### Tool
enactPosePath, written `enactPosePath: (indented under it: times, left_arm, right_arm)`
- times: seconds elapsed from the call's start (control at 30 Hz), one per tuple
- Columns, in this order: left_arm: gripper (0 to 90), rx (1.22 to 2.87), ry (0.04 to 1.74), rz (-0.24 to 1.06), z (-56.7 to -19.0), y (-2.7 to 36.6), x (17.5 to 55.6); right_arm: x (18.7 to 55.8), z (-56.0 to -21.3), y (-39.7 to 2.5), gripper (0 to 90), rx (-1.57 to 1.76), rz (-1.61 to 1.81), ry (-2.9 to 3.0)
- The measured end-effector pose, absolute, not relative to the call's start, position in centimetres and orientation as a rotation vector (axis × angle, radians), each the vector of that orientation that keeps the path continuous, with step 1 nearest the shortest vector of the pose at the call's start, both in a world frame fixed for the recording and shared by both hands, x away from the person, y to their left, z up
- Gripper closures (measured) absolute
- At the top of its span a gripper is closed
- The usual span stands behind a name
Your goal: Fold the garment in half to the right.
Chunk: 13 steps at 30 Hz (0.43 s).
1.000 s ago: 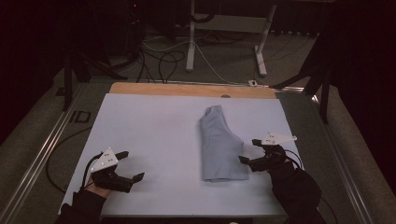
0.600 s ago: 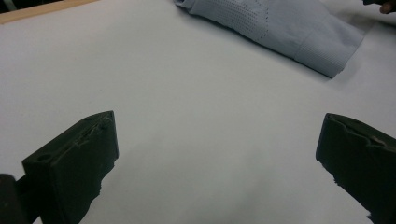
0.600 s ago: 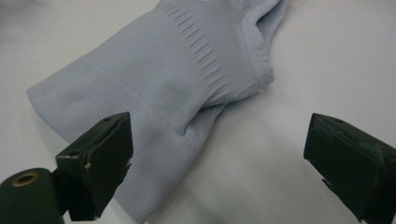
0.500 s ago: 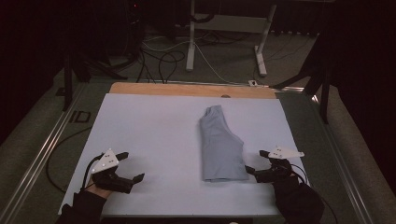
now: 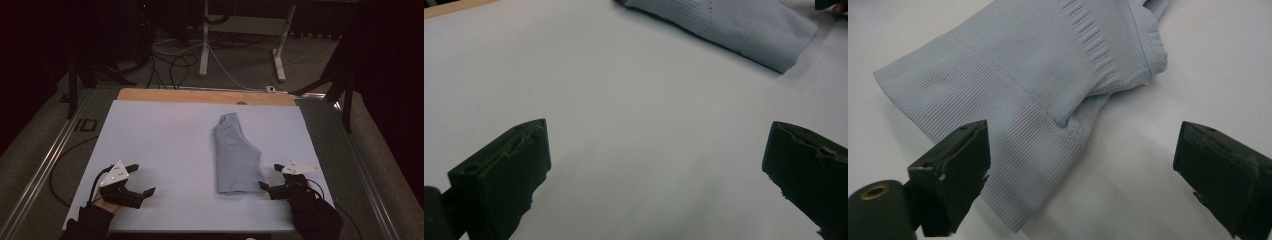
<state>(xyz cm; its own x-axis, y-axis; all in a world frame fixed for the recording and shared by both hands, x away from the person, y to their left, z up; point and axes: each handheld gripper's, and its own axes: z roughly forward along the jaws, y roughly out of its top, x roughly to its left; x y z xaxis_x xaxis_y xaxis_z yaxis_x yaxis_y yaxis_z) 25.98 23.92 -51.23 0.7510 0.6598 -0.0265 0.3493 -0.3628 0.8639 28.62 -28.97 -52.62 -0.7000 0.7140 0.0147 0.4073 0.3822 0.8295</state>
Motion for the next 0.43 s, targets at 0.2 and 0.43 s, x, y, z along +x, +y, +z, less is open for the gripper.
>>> enactPosePath:
  times: [0.2, 0.43]
  left_arm:
    - [0.4, 1.996, 0.748, 0.400, -51.45, 24.03, 26.01]
    - [0.4, 1.991, 0.756, 0.401, -51.42, 24.13, 26.09]
  right_arm:
    - [28.74, -52.59, -29.05, 8.3, 0.975, 1.248, 2.294]
    - [28.73, -52.60, -28.98, 8.3, 0.967, 1.249, 2.299]
